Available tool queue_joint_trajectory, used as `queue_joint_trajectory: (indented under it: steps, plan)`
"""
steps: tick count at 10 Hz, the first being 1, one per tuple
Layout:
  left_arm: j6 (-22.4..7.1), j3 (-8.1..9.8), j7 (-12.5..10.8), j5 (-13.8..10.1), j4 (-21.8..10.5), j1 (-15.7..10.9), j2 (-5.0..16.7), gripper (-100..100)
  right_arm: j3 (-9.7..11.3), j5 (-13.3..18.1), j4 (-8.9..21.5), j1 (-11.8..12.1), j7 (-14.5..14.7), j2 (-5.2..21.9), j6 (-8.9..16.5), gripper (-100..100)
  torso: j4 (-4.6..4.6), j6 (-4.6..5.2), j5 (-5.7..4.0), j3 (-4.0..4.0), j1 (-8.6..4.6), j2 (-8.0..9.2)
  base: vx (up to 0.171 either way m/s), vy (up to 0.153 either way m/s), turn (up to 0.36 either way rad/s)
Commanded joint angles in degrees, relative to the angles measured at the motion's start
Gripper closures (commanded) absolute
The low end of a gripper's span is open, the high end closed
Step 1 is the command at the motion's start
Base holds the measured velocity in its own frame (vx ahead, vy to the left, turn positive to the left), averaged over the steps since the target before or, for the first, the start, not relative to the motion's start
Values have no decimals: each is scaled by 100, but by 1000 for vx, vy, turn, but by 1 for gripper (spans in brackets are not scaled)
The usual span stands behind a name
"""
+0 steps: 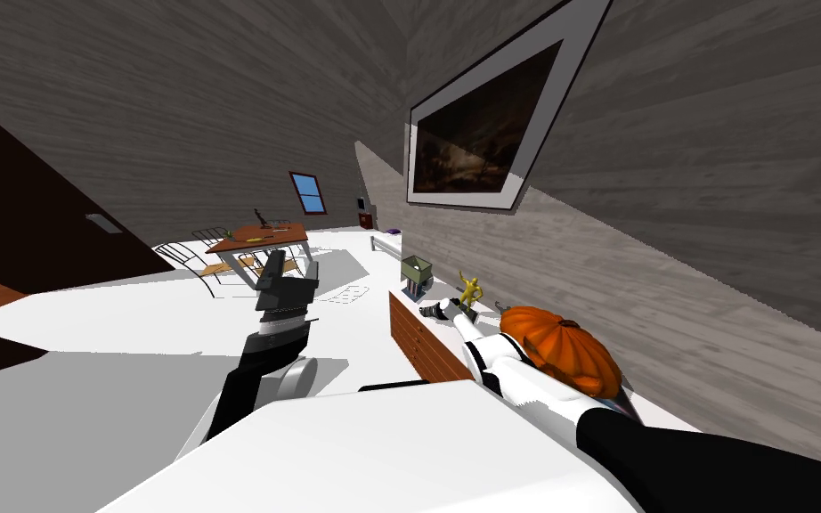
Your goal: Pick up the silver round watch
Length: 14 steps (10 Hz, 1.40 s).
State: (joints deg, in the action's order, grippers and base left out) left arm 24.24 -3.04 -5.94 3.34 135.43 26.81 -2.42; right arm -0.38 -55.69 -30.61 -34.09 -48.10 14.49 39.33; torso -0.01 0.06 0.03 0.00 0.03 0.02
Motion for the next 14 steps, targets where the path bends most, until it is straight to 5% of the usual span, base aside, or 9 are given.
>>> queue_joint_trajectory:
  steps: [1, 2, 3, 5, 14]
  plan:
    - [0, 0, 0, 0, 0, 0, 0, 0, 0, 0, 0, 0, 0, 0, 0, 100, 0, 0, 0, 0, 0, 0, 0, 0, 0]
    - [0, 0, 0, 0, 0, 0, 0, 0, 0, 0, 0, 0, 0, 1, 0, 0, 0, 0, -1, 0, -1, 0, 0, 0, 0]
    - [0, 0, 0, 0, 0, 0, 0, 0, -33, 33, -286, 202, -83, 62, 126, 100, 0, 0, -1, 0, -2, 0, 9, -3, -49]
    - [0, 0, 0, 0, 0, 0, 0, 0, -111, 95, -789, 637, -238, 190, 389, 100, -5, 12, -1, -2, -4, 0, 14, 17, -49]
    - [0, 0, 0, 0, 0, 0, 0, 0, -269, 219, -2315, 1519, -549, 447, 915, 100, -3, 3, 0, -6, 4, -8, 25, 21, 7]
